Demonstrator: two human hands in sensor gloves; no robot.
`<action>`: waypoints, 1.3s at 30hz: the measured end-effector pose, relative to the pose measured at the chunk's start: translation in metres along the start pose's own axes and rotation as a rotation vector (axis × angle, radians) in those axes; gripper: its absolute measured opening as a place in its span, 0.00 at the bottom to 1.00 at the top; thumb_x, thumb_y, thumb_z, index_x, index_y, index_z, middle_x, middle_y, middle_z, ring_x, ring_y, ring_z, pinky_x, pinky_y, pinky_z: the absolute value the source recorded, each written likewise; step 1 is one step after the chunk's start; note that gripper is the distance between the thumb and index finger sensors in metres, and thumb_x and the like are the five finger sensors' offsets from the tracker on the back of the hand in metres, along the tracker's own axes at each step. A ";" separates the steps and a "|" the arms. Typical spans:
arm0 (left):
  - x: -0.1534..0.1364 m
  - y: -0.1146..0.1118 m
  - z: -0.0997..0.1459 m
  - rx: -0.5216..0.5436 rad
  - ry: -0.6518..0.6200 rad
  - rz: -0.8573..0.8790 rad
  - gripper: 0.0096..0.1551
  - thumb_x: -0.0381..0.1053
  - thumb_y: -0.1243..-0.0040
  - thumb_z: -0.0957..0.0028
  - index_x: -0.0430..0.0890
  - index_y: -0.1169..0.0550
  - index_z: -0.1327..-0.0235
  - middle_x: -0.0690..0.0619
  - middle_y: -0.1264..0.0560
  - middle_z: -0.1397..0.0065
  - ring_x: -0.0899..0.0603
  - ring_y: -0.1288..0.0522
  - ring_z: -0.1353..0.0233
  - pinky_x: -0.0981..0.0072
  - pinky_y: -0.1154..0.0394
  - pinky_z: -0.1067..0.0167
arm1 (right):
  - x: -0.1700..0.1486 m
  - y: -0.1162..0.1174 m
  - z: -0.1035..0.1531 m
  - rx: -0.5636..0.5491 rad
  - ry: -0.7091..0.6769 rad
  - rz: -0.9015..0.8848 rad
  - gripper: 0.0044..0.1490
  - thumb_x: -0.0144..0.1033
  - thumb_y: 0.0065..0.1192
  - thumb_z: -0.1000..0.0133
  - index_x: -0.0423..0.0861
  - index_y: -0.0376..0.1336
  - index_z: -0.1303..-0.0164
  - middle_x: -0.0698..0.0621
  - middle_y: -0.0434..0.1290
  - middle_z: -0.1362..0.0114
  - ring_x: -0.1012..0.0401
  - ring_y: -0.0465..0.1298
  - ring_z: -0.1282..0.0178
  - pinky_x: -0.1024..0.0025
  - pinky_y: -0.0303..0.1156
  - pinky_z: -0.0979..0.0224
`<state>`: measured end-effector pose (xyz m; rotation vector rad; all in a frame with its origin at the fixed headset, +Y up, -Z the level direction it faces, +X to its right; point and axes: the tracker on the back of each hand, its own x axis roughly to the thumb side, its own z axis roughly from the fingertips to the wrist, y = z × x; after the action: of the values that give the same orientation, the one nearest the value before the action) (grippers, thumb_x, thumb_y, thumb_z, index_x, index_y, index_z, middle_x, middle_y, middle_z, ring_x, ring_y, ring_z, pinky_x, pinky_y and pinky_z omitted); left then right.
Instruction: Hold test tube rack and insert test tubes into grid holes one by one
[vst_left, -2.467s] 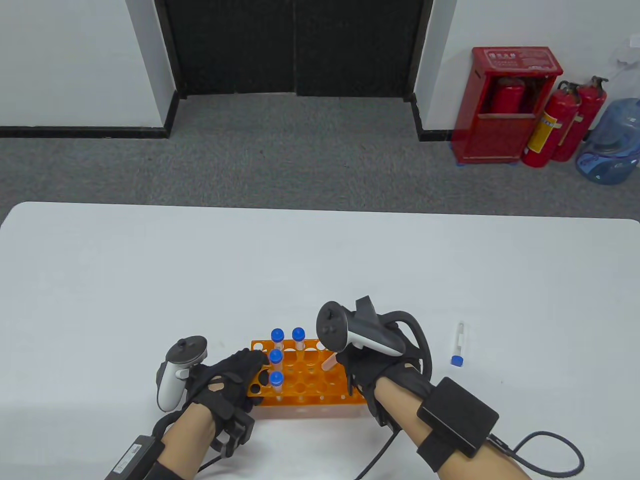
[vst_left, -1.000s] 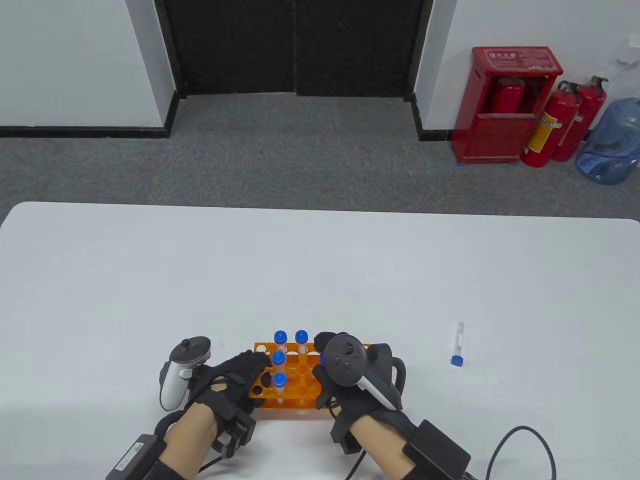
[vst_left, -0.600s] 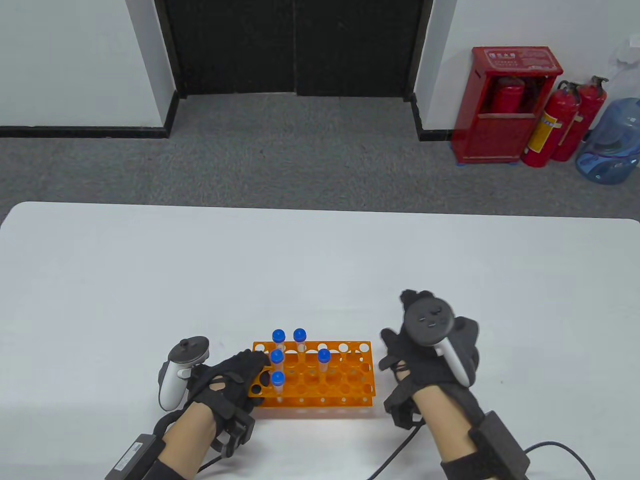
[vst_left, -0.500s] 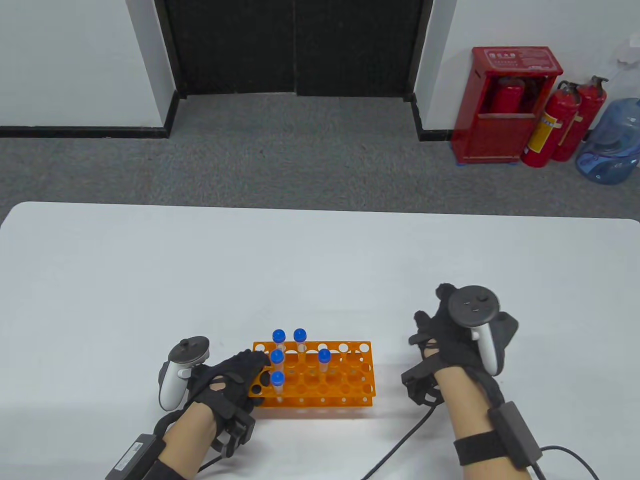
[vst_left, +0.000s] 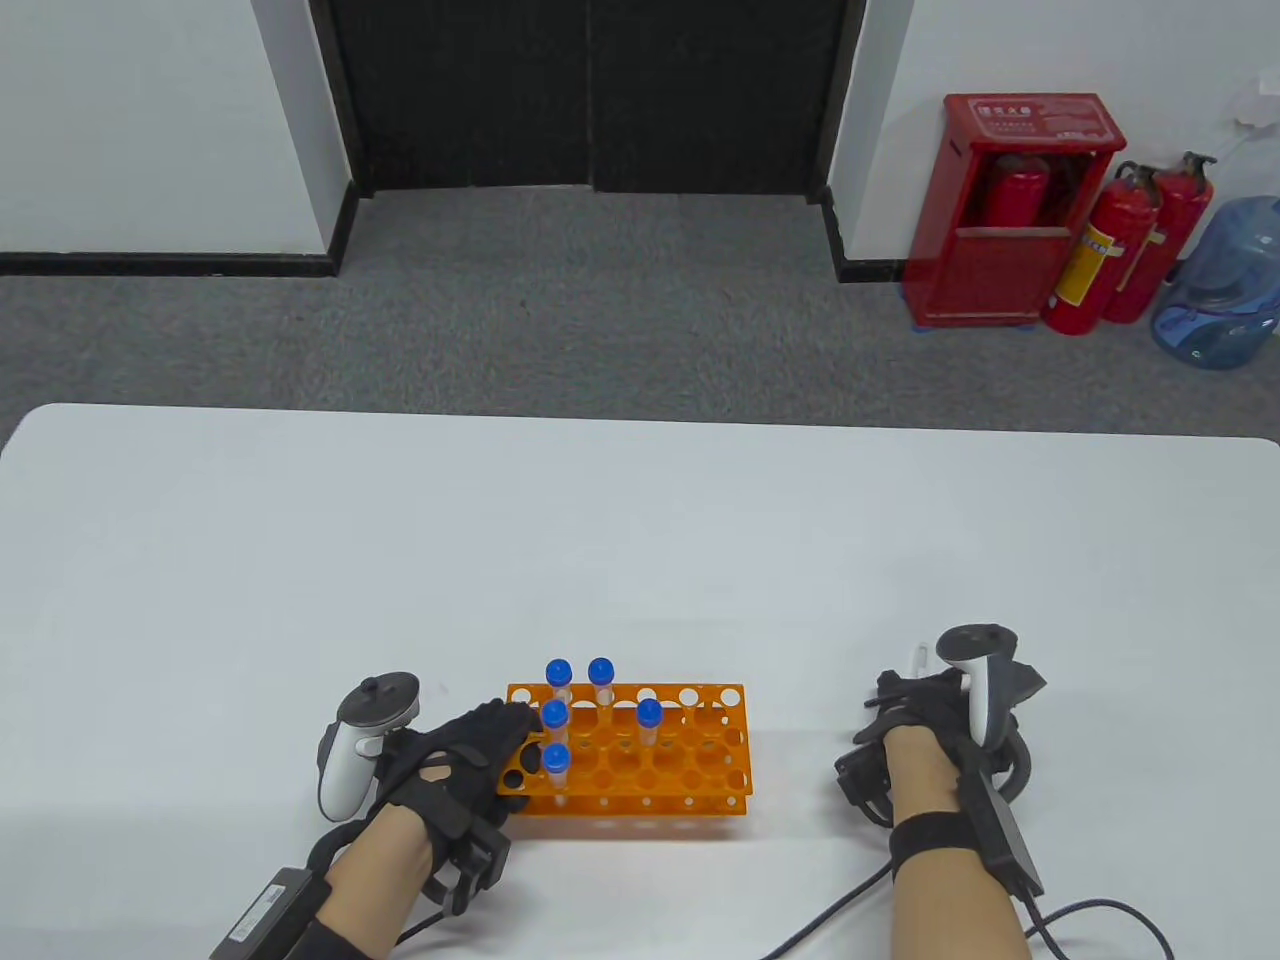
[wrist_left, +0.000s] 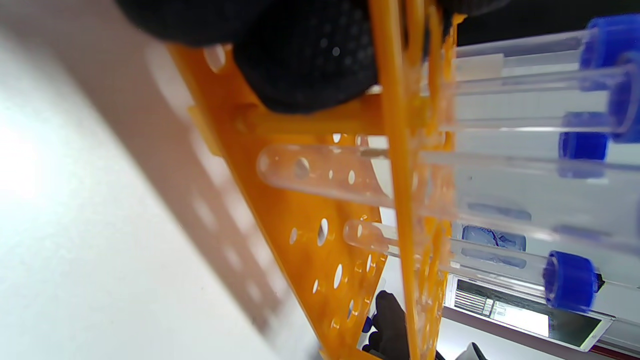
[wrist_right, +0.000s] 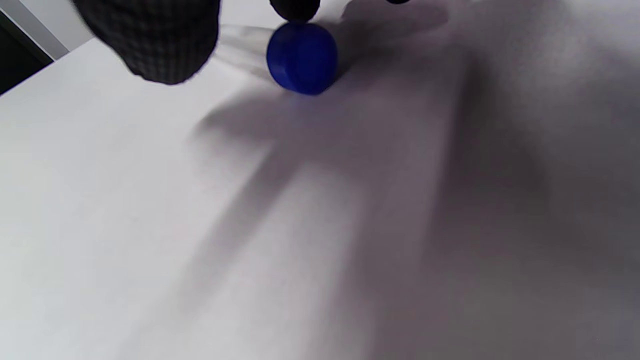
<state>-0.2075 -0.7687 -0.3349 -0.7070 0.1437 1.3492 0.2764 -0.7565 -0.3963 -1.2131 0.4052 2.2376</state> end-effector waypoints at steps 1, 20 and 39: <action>0.000 0.000 0.000 0.000 0.000 -0.001 0.23 0.68 0.51 0.53 0.65 0.27 0.47 0.72 0.21 0.53 0.61 0.15 0.66 0.82 0.14 0.70 | 0.000 0.002 -0.001 -0.002 0.013 0.010 0.55 0.61 0.62 0.54 0.45 0.44 0.25 0.40 0.37 0.17 0.43 0.48 0.25 0.41 0.52 0.32; 0.000 0.000 -0.001 0.000 0.006 -0.005 0.23 0.68 0.51 0.53 0.64 0.27 0.47 0.72 0.21 0.53 0.61 0.15 0.66 0.82 0.14 0.70 | 0.002 0.003 0.000 0.005 -0.017 -0.013 0.38 0.49 0.60 0.48 0.45 0.53 0.32 0.42 0.38 0.16 0.44 0.49 0.23 0.35 0.46 0.26; -0.001 0.001 -0.001 0.014 0.014 0.004 0.23 0.68 0.51 0.53 0.65 0.27 0.47 0.72 0.21 0.53 0.61 0.15 0.66 0.82 0.14 0.70 | 0.098 -0.047 0.204 0.061 -1.103 0.265 0.34 0.33 0.70 0.54 0.50 0.66 0.34 0.43 0.69 0.26 0.50 0.80 0.52 0.50 0.76 0.48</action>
<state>-0.2082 -0.7696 -0.3353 -0.7048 0.1650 1.3464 0.1255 -0.5840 -0.3666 0.2256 0.1728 2.6791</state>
